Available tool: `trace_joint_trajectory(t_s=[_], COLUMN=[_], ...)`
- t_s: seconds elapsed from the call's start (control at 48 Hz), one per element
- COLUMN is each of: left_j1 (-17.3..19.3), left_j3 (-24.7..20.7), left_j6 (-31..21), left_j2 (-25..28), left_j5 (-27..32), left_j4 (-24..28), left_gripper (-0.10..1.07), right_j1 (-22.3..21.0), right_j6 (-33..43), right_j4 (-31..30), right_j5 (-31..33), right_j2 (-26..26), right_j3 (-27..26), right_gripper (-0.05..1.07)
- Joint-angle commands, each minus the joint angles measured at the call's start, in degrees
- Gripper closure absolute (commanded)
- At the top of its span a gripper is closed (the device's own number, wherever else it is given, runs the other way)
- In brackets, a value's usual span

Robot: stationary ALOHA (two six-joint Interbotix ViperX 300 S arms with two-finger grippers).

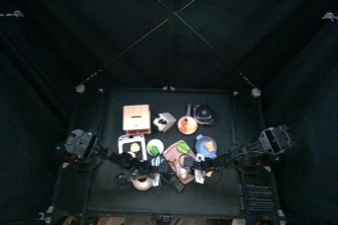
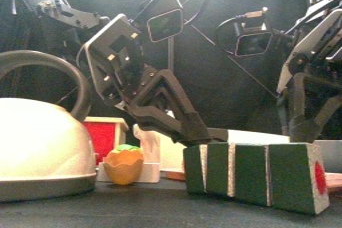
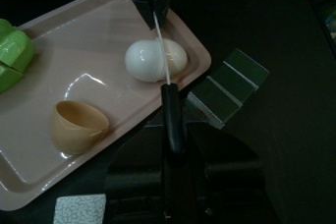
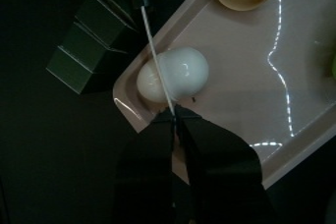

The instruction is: Cut egg

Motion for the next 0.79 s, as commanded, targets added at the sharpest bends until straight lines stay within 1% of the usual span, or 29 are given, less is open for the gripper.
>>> trace_joint_trajectory(t_s=[0.0,0.771], left_j1=[0.18,0.18], left_j3=[0.09,0.62], left_j6=[0.09,-0.09], left_j2=[-0.44,0.26], left_j5=[0.7,0.7], left_j4=[0.09,-0.18], left_gripper=[0.6,0.6], right_j1=[-1.76,-1.76], right_j6=[0.0,0.0], right_j4=[-0.09,0.26], right_j5=[0.09,-0.62], right_j2=[0.44,2.37], right_j3=[0.53,0.62], right_gripper=[0.64,0.64])
